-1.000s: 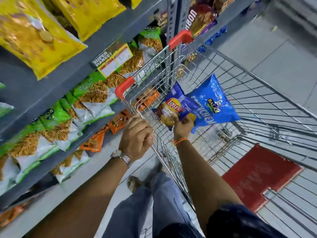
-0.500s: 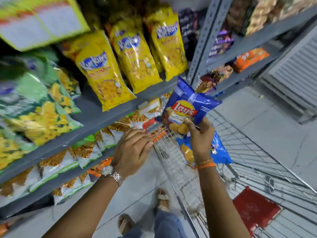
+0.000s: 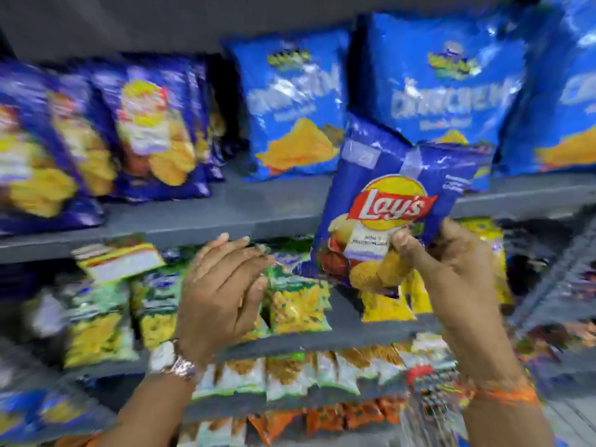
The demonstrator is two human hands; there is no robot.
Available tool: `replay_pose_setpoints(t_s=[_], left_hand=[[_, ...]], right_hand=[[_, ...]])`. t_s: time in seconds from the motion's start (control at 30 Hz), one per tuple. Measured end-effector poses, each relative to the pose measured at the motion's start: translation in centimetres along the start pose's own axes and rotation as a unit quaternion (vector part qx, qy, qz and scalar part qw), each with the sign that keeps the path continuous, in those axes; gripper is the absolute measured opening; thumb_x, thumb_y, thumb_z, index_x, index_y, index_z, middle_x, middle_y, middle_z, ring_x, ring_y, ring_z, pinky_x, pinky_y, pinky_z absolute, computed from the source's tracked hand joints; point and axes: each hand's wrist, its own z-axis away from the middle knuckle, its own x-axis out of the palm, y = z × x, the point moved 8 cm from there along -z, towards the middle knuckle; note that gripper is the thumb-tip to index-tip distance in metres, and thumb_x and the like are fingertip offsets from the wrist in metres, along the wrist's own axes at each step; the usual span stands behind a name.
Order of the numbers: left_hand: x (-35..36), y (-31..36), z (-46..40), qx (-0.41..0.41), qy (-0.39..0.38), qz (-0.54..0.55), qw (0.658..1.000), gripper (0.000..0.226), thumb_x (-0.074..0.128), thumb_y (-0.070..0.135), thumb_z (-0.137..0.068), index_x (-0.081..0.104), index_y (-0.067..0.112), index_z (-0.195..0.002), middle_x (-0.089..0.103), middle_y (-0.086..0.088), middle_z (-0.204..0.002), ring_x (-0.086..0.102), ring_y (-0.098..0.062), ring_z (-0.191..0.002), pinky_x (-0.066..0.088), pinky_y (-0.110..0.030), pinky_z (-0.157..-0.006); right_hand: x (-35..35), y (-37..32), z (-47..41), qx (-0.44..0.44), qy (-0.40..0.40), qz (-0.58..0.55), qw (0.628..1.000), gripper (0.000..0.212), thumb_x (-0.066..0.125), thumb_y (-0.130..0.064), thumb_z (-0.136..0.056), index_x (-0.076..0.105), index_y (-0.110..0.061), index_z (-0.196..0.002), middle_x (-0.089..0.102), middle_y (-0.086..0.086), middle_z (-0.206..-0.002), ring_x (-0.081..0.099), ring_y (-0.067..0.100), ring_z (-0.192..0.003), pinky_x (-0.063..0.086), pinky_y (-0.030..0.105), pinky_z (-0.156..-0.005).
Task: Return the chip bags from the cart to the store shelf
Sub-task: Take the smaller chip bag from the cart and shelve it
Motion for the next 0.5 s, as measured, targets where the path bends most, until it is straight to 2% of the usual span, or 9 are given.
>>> replay_pose_setpoints(t_s=[0.07,0.1,0.2,0.3,0.33,0.4,0.43,0.5], left_hand=[[-3.2,-3.6,0.3,-0.018,0.022,-0.044,0.999,0.035,0.045,0.023,-0.103,0.076,0.007,-0.11,0.073,-0.008,-0.118,0.063,-0.028,-0.118,0.036,-0.045,-0.118],[-4.9,-5.5,0.6,-0.031,0.035,-0.062,0.997,0.036,0.044,0.023,-0.104,0.075,0.007,-0.111,0.073,-0.008,-0.118,0.063,-0.029,-0.118,0.036,-0.045,-0.118],[-8.4,-10.3,1.9,-0.076,0.065,-0.105,0.989,0.04,0.041,0.027,-0.106,0.074,0.007,-0.114,0.073,-0.008,-0.119,0.063,-0.03,-0.118,0.035,-0.046,-0.118],[-9.4,-13.7,3.1,-0.104,0.056,-0.129,0.985,0.044,0.038,0.032,-0.107,0.073,0.007,-0.117,0.072,-0.008,-0.121,0.063,-0.032,-0.118,0.03,-0.041,-0.121],[-10.0,-14.8,3.6,-0.111,0.051,-0.137,0.983,0.045,0.037,0.034,-0.107,0.072,0.008,-0.118,0.072,-0.008,-0.121,0.063,-0.033,-0.118,0.028,-0.038,-0.121],[-10.8,-16.9,4.4,-0.122,0.044,-0.143,0.981,0.046,0.035,0.034,-0.107,0.071,0.008,-0.119,0.071,-0.008,-0.12,0.063,-0.033,-0.116,0.027,-0.035,-0.122],[-11.1,-17.9,4.8,-0.127,0.042,-0.143,0.981,0.046,0.035,0.033,-0.107,0.071,0.008,-0.12,0.071,-0.008,-0.118,0.062,-0.032,-0.115,0.027,-0.034,-0.122],[-11.2,-19.1,5.9,-0.125,0.032,-0.141,0.982,0.046,0.034,0.033,-0.108,0.07,0.007,-0.12,0.071,-0.009,-0.117,0.063,-0.031,-0.113,0.03,-0.034,-0.12]], right_hand=[[4.1,-2.1,-1.4,-0.021,-0.039,-0.042,0.998,0.013,0.073,-0.022,-0.087,0.078,-0.028,-0.098,0.081,-0.011,-0.095,0.072,0.001,-0.087,0.06,0.02,-0.076],[6.4,-3.1,-2.1,-0.033,-0.056,-0.059,0.996,0.014,0.073,-0.018,-0.089,0.078,-0.026,-0.098,0.081,-0.01,-0.095,0.072,0.001,-0.087,0.059,0.018,-0.076],[12.8,-4.9,-4.1,-0.055,-0.085,-0.069,0.992,0.013,0.074,-0.015,-0.09,0.076,-0.018,-0.102,0.079,-0.004,-0.098,0.069,0.009,-0.091,0.061,0.03,-0.083],[18.7,-5.3,-6.1,-0.058,-0.113,-0.041,0.991,0.012,0.072,-0.006,-0.091,0.074,-0.005,-0.103,0.076,0.014,-0.097,0.063,0.014,-0.089,0.057,0.041,-0.079],[21.0,-5.4,-6.5,-0.057,-0.116,-0.03,0.991,0.013,0.072,-0.005,-0.091,0.073,-0.002,-0.104,0.076,0.016,-0.096,0.062,0.011,-0.087,0.057,0.04,-0.077],[24.4,-5.0,-7.2,-0.049,-0.118,-0.028,0.991,0.013,0.073,-0.005,-0.09,0.073,-0.005,-0.104,0.075,0.007,-0.091,0.062,0.001,-0.079,0.057,0.027,-0.07],[26.0,-4.7,-7.5,-0.041,-0.121,-0.029,0.991,0.013,0.073,-0.005,-0.09,0.073,-0.008,-0.103,0.073,0.004,-0.089,0.062,0.001,-0.078,0.056,0.023,-0.069],[28.2,-3.6,-8.0,-0.014,-0.13,-0.034,0.991,0.013,0.073,-0.005,-0.09,0.073,-0.008,-0.103,0.072,0.007,-0.09,0.061,0.008,-0.081,0.054,0.026,-0.072]])
